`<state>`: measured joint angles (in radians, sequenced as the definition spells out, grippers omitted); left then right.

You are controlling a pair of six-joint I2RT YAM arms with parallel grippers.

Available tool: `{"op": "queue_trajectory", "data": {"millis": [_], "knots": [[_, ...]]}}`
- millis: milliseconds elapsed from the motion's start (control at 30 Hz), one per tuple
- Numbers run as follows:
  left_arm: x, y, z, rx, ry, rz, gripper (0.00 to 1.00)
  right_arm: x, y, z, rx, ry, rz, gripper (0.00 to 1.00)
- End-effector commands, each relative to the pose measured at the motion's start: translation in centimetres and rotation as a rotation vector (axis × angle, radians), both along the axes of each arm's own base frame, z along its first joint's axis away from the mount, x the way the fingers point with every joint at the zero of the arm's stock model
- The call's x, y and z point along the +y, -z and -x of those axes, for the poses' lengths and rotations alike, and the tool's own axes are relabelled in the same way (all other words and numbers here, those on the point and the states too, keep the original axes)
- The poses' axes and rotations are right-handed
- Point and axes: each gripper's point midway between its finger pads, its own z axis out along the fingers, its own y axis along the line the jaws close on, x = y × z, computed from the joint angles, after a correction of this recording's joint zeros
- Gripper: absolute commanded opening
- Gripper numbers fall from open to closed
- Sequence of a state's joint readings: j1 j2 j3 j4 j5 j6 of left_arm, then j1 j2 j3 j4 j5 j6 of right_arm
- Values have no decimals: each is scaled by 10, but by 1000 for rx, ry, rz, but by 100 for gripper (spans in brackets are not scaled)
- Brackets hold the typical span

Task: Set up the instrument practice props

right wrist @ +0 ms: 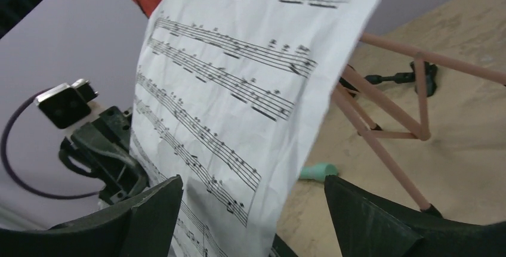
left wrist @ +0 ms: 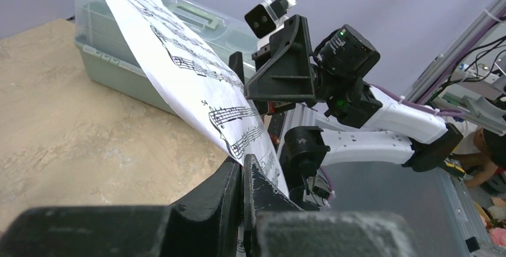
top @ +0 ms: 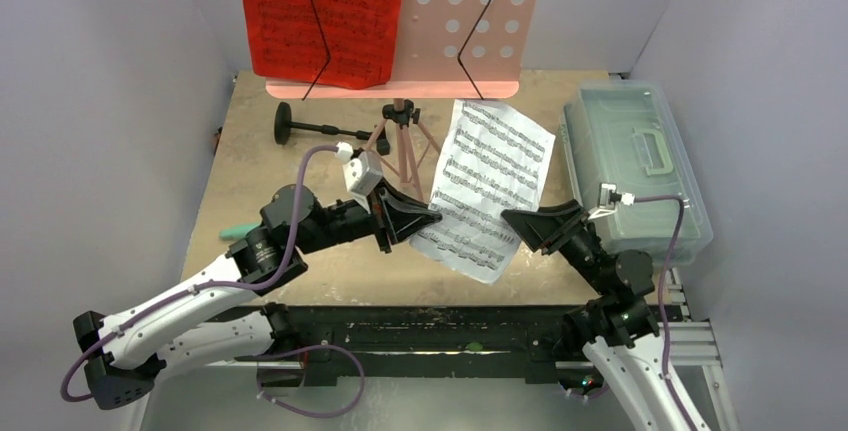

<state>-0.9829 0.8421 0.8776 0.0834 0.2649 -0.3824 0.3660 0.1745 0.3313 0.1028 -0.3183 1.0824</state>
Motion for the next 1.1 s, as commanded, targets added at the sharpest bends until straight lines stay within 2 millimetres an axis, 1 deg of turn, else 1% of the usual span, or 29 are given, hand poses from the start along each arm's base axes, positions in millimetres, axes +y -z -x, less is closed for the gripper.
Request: {"op": "queue_trajectory", "data": {"millis": [0, 33, 100, 167, 200, 233, 267, 300, 333, 367, 400, 433, 467, 500, 567, 600, 633, 700, 833, 867, 933, 1033, 1067], "knots": [[5, -21, 13, -41, 50, 51, 3, 11, -67, 42, -259, -190, -144, 86], [6, -19, 13, -38, 49, 48, 3, 10, -71, 45, -279, -192, -151, 80], [9, -13, 15, -29, 50, 42, 3, 5, -75, 45, -286, -159, -154, 65], [11, -4, 17, -16, 53, 32, 3, 0, -70, 43, -279, -107, -120, 50], [11, 1, 18, -10, 54, 24, 5, -4, -69, 43, -278, -80, -103, 41], [12, 5, 19, -5, 55, 12, 11, -7, -67, 43, -280, -54, -81, 32], [13, 9, 20, -4, 60, -1, 20, -9, -68, 45, -296, -37, -61, 22], [14, 12, 21, -4, 65, -16, 31, -12, -68, 47, -309, -22, -39, 9], [15, 15, 23, -1, 69, -29, 43, -14, -68, 49, -321, -6, -11, 0], [16, 13, 23, -4, 67, -34, 57, -15, -70, 53, -345, 1, 17, 0], [17, 19, 22, 11, 60, -63, 67, -13, -72, 59, -380, -15, 55, 0], [19, 19, 19, 20, 42, -81, 77, -12, -76, 66, -416, -30, 84, 0], [20, 24, 15, 46, 15, -113, 85, -11, -85, 75, -468, -48, 112, 0], [21, 24, 9, 65, -15, -138, 88, -9, -88, 80, -506, -65, 153, 0], [21, 12, 1, 97, -47, -151, 91, -3, -93, 88, -550, -114, 221, 0], [19, 5, 0, 106, -40, -143, 91, -1, -95, 93, -567, -144, 249, 0], [18, -4, -1, 110, -28, -125, 92, 3, -93, 98, -568, -187, 276, 0], [16, -11, -3, 132, -16, -106, 92, 6, -97, 110, -592, -244, 282, 0], [18, -23, -13, 145, -47, -76, 92, 7, -110, 136, -636, -317, 256, 0], [17, -27, -12, 147, -42, -62, 93, 7, -112, 140, -643, -333, 255, 0], [12, -36, -5, 148, 13, -23, 93, 7, -115, 148, -651, -357, 260, 0], [2, -54, 23, 128, 200, 61, 93, 5, -120, 153, -663, -357, 270, 0], [1, -66, 31, 100, 257, 105, 90, 4, -122, 154, -668, -352, 272, 0]]}}
